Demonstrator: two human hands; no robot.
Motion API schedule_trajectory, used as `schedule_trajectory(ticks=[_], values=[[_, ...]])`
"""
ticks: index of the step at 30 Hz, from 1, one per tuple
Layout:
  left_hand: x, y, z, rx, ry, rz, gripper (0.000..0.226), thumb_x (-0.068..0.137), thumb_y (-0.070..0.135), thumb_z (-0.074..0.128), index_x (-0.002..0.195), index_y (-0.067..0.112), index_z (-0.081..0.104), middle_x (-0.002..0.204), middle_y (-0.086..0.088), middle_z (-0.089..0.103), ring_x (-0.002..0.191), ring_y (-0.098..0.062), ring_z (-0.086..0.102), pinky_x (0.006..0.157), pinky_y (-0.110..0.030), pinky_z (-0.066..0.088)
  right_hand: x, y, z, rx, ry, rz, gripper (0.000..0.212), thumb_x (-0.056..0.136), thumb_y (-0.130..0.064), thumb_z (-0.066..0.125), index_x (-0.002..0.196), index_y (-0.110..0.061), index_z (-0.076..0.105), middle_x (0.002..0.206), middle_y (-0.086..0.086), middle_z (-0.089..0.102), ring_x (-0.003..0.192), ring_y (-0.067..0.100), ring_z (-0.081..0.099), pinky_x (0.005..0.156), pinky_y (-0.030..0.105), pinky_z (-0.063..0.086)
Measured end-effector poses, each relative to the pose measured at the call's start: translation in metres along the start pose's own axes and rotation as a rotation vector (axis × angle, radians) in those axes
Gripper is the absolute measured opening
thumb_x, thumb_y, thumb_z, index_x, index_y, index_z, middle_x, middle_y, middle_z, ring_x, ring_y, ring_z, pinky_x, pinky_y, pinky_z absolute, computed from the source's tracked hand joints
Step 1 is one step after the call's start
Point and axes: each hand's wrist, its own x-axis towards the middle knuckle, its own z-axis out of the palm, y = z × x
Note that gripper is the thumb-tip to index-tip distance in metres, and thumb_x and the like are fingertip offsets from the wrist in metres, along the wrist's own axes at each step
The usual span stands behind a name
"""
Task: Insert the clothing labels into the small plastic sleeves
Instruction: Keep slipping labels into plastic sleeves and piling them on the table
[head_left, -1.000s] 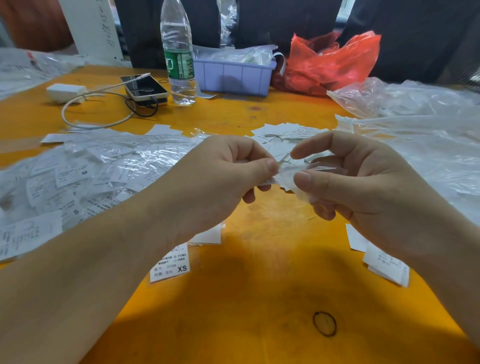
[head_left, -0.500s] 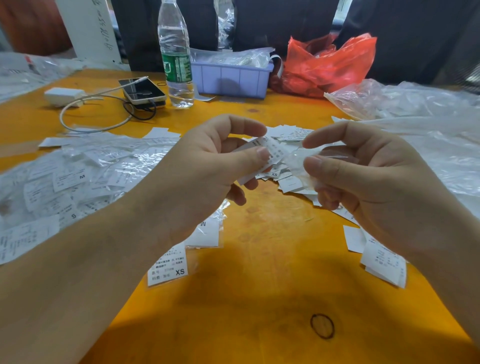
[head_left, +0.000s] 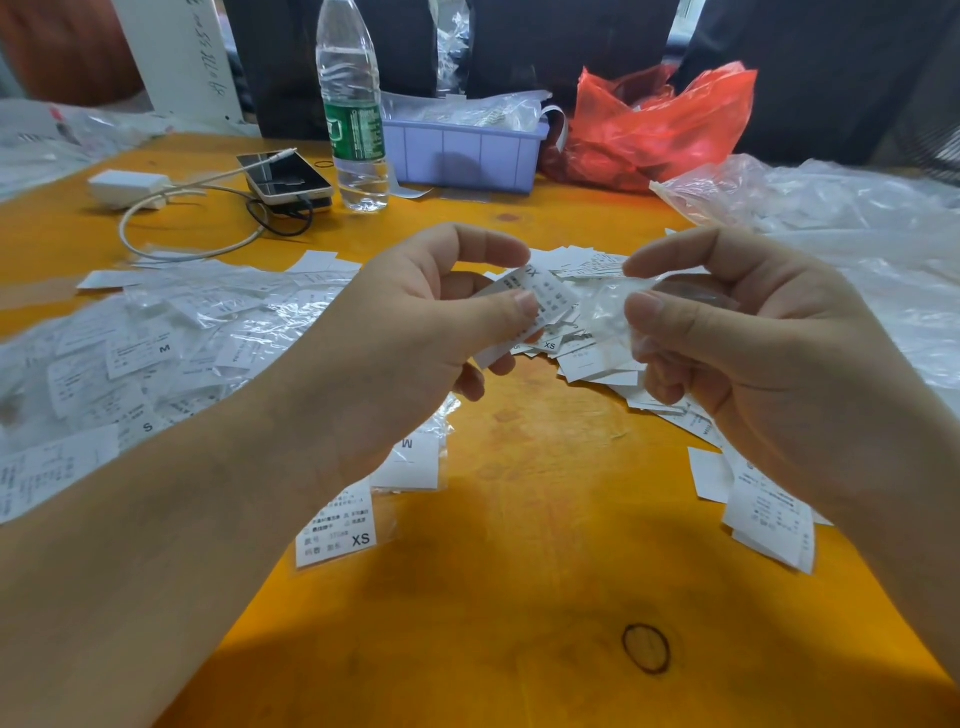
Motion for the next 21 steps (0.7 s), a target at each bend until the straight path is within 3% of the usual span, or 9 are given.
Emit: schedule_trajectory(ticks=[5,8,15,18,21], values=[[0.001,-0.0013,-0.0012,0.048,-0.02,0.045,0.024,0.087,0.01,0.067,0.11,0.01,0.061,0.095,-0.029,0.066,0.058,-0.015,0.058,0.051,-0.024,0.049,-0.0001,0.0004,0.0001,-0.014,-0.004,0.008,0.018,0.073,-0.022,0.072,0.091,-0.023,0.069,0.064,0.001,0.064,0.054,0.016,0.055,0.052,0.029,0.045],[0.0014,-0.0027,-0.0011,0.044,-0.036,0.061,0.027,0.085,0.011,0.067,0.112,0.008,0.06,0.099,-0.032,0.064,0.059,-0.015,0.057,0.051,-0.023,0.049,-0.0004,0.001,0.001,-0.011,-0.015,0.014,0.019,0.073,-0.021,0.072,0.091,-0.023,0.069,0.064,0.001,0.064,0.054,0.017,0.054,0.051,0.029,0.045],[0.0006,-0.004,-0.0008,0.035,-0.077,0.064,0.02,0.086,0.012,0.067,0.107,0.013,0.065,0.09,-0.019,0.068,0.059,-0.01,0.06,0.051,-0.022,0.049,-0.0003,0.0023,0.0022,-0.003,-0.043,0.052,0.018,0.073,-0.019,0.071,0.091,-0.022,0.07,0.064,0.004,0.064,0.053,0.015,0.056,0.05,0.027,0.047],[-0.0018,-0.0017,0.001,0.002,-0.098,0.041,0.033,0.076,0.022,0.072,0.108,0.019,0.066,0.084,-0.001,0.072,0.059,-0.009,0.061,0.049,-0.023,0.049,-0.0002,0.0032,0.0042,0.014,-0.051,0.058,0.018,0.073,-0.017,0.071,0.09,-0.021,0.069,0.063,0.003,0.064,0.051,0.014,0.055,0.049,0.027,0.046],[-0.0045,0.0009,0.0033,0.011,-0.105,0.035,0.039,0.068,0.028,0.069,0.107,0.022,0.065,0.081,0.001,0.073,0.058,-0.009,0.06,0.048,-0.023,0.049,-0.0003,0.0029,0.0044,0.019,-0.068,0.071,0.021,0.073,-0.016,0.07,0.094,-0.018,0.068,0.064,0.004,0.065,0.051,0.013,0.056,0.048,0.026,0.046]])
